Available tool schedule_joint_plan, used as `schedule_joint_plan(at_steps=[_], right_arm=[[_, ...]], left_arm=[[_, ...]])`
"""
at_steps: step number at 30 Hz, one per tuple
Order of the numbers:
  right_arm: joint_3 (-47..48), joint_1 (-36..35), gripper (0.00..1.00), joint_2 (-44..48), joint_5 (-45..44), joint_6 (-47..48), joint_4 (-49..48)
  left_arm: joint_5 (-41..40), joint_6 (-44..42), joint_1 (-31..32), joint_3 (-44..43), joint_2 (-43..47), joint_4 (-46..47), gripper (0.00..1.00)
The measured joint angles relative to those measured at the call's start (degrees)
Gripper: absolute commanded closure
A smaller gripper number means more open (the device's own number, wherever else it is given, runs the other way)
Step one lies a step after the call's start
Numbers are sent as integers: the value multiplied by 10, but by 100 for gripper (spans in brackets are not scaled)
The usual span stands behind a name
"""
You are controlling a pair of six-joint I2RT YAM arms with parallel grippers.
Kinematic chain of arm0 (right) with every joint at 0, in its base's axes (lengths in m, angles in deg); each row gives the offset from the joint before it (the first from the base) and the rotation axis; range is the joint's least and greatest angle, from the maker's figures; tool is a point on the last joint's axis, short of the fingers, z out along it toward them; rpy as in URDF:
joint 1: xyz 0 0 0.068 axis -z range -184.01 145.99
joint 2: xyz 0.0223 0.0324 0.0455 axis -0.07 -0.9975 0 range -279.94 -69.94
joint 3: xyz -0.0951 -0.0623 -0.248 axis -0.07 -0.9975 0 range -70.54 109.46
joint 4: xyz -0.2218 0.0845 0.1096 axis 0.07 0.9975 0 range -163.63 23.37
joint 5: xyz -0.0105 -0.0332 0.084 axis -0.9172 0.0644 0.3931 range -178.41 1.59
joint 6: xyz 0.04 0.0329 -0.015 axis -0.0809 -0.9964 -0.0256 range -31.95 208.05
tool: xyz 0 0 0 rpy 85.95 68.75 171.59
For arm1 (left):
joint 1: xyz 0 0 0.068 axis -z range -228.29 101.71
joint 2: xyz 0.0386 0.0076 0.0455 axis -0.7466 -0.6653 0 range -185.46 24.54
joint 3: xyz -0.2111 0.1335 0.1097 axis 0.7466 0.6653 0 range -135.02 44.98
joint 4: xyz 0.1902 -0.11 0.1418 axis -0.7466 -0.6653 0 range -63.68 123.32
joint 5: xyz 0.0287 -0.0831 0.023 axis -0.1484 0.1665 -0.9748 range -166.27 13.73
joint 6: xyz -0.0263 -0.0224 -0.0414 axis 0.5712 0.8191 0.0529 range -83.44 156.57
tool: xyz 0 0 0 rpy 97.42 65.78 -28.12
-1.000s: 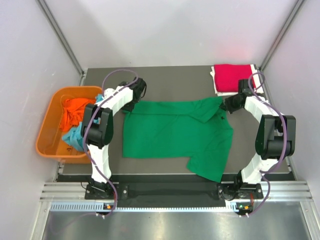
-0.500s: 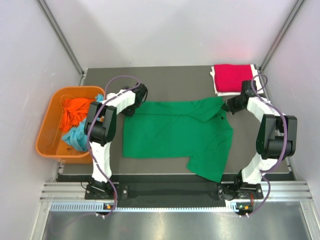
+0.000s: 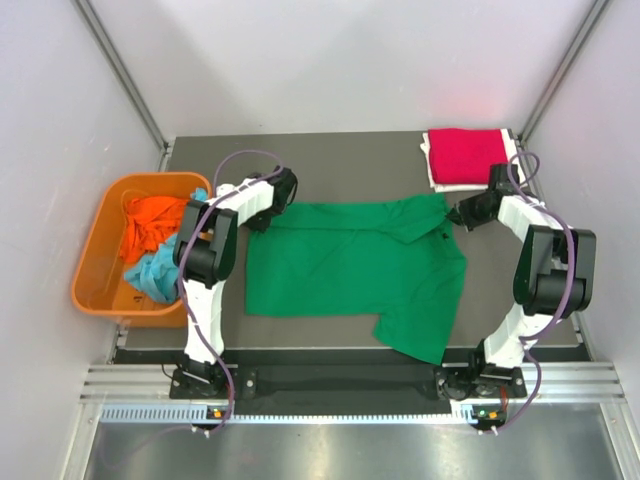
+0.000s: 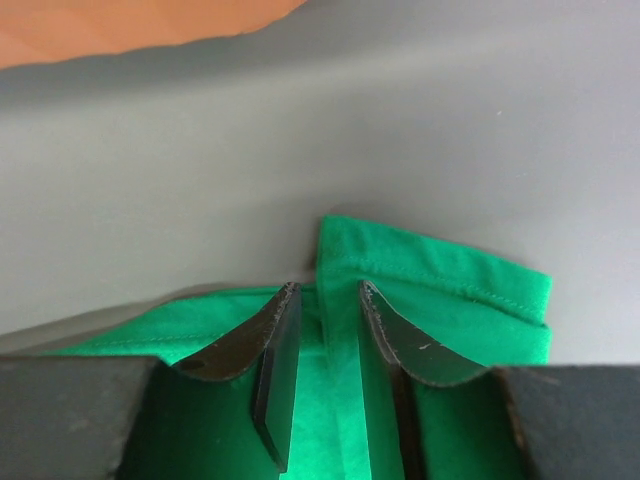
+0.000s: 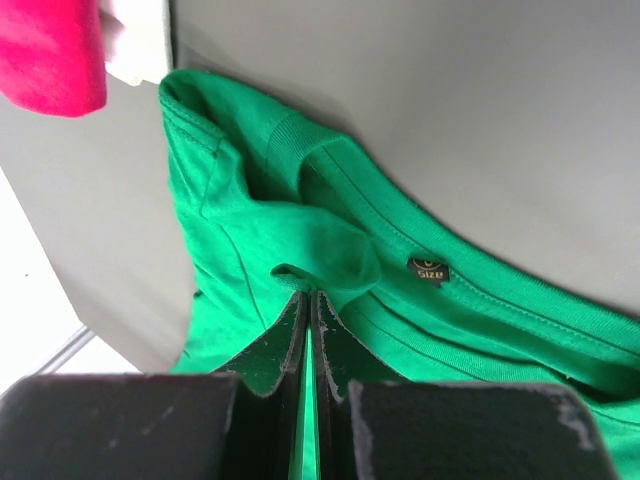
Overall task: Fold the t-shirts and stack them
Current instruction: Fold the tshirt
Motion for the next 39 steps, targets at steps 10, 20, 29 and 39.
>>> schedule_joint_plan(at_steps=[10,20,29,39], right_arm=[[-3,9,100,0,12,4,-9],[-6,9,100,0,17,4,-13],[-6,10,100,0,20,3,-14],[-6,10,100,0,21,3,-14]], left_arm=[[-39,-39,0,-29,-4,2,67],[-39,-44,0,-22,-4,4,66],[-39,-45,-3,-16,-5,5,67],[-44,-54,-8,-13,-21,19,77]])
